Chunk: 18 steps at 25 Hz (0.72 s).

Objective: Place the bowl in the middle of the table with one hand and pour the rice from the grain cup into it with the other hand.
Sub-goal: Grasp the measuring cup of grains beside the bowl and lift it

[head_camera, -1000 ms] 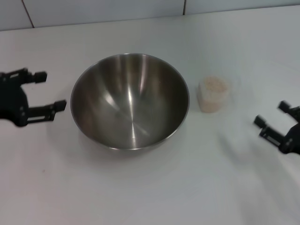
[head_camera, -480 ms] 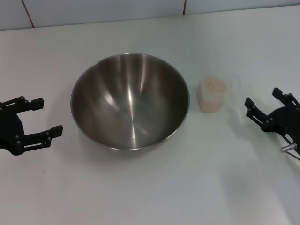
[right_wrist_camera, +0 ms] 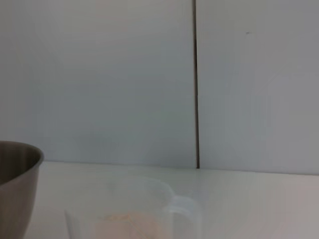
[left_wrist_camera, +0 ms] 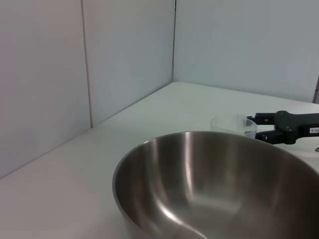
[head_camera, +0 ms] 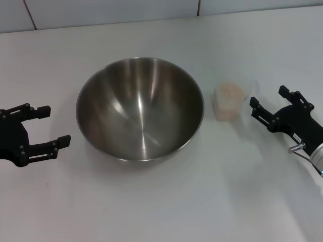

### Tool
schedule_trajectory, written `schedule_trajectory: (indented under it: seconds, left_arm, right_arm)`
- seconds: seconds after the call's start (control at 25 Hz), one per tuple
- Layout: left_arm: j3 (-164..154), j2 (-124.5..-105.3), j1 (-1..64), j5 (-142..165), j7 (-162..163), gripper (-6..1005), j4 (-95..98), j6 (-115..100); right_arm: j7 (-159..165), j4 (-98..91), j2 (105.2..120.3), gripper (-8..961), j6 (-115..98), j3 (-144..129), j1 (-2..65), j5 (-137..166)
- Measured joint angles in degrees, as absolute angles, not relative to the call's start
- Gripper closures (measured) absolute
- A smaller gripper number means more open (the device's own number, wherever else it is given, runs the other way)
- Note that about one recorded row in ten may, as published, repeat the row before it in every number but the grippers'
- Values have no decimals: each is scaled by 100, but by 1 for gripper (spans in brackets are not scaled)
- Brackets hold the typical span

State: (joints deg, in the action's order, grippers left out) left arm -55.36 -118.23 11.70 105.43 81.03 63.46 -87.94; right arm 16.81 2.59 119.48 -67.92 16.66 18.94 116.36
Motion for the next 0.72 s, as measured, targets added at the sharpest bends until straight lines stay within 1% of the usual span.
schedule_trajectory:
  seconds: [0.72]
  left_arm:
    - [-5569,-11820,1169,10566,8103,170,6331,-8798]
  right_arm:
    - [1678,233,11944,219,-6473,1728,2229,11618]
